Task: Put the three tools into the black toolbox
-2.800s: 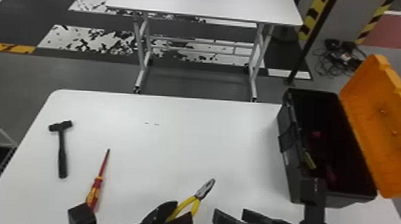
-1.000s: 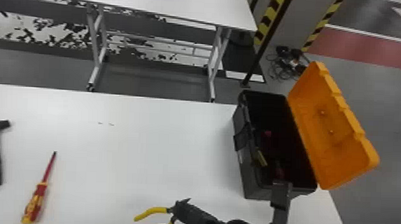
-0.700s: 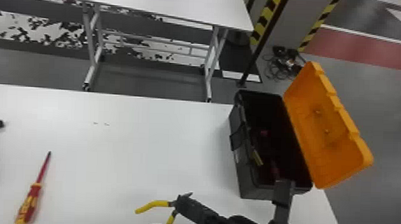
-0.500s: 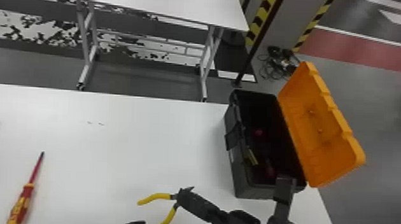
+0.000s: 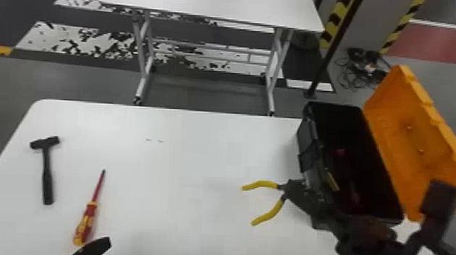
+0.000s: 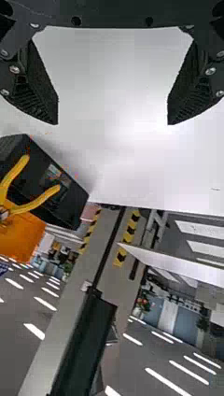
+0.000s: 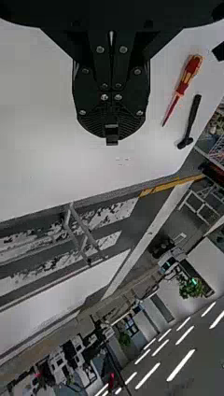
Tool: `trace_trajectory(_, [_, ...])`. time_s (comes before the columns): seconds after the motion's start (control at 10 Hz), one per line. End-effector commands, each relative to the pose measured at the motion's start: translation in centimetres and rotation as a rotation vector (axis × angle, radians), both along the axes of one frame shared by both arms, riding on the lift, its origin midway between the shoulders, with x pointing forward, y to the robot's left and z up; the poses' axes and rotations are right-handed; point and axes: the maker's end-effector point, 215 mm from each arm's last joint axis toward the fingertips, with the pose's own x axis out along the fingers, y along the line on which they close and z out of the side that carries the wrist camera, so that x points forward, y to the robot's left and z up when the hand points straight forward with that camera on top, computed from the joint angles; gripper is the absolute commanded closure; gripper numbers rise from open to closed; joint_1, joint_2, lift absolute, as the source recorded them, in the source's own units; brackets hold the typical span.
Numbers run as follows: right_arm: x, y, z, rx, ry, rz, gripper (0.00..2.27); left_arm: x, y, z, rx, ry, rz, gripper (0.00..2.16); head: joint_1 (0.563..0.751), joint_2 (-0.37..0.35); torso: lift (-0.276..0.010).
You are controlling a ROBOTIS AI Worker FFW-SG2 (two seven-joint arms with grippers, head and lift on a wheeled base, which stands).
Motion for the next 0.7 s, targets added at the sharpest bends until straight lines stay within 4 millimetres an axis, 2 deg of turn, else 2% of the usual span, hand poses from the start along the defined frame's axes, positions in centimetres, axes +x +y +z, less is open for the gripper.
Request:
trace_trajectory(0.0, [0.8, -2.1, 4.7, -0.084, -0.1, -0.037, 2.24, -0.5, 2.2, -1.0, 0.023, -0.026, 0.043, 0.03, 0.695, -0.044, -0.051])
trace_trajectory(0.1, [1.4, -4.3, 6.8, -0.137, -0.149, -0.086, 2.24, -0.8, 2.5, -1.3, 0.028, -0.034, 0.05, 0.03, 0.695, -0.038, -0.051])
trace_trajectory(0.2, [2.3, -6.6, 7.7, -0.195, -0.181, -0.133, 2.24, -0.8, 2.5, -0.7, 0.027, -0.06, 0.058, 0.03, 0.695, -0.048, -0.051])
trace_trajectory(0.4, [4.1, -11.0, 9.2, -0.36, -0.251, -0.226, 2.24, -0.8, 3.1, -0.2, 0.022, -0.072, 0.061, 0.04, 0.695, -0.135, -0.051])
trace_trajectory(0.6, [4.7, -14.5, 9.0, -0.523, -0.307, -0.3, 2.24, -1.2, 3.9, 0.7, 0.019, -0.101, 0.062, 0.04, 0.695, -0.215, -0.051])
